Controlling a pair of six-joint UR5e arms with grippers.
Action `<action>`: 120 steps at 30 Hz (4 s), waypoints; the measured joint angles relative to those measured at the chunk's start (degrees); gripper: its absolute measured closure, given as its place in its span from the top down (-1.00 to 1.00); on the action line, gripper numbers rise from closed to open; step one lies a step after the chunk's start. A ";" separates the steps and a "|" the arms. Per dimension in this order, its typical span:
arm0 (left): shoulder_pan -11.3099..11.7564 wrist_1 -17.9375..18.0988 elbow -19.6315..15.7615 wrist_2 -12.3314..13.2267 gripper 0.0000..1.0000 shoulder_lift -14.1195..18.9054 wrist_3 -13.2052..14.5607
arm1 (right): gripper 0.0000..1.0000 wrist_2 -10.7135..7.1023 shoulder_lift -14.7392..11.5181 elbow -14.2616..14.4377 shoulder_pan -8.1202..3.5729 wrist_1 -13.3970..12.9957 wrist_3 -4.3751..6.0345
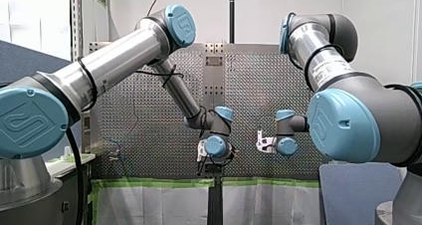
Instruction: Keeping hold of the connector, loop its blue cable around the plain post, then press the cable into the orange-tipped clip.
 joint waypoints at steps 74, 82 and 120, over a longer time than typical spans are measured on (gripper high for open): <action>0.25 8.83 -11.30 -2.64 1.00 10.79 -9.77 | -1.00 -0.74 0.32 0.01 0.13 0.62 0.09; 1.83 13.12 -15.58 -1.61 1.00 15.06 -14.03 | -1.00 -1.19 0.33 0.01 0.32 1.52 0.09; 17.12 33.60 -36.67 9.19 1.00 34.79 -7.70 | -1.00 -2.49 0.40 0.01 0.10 2.11 1.63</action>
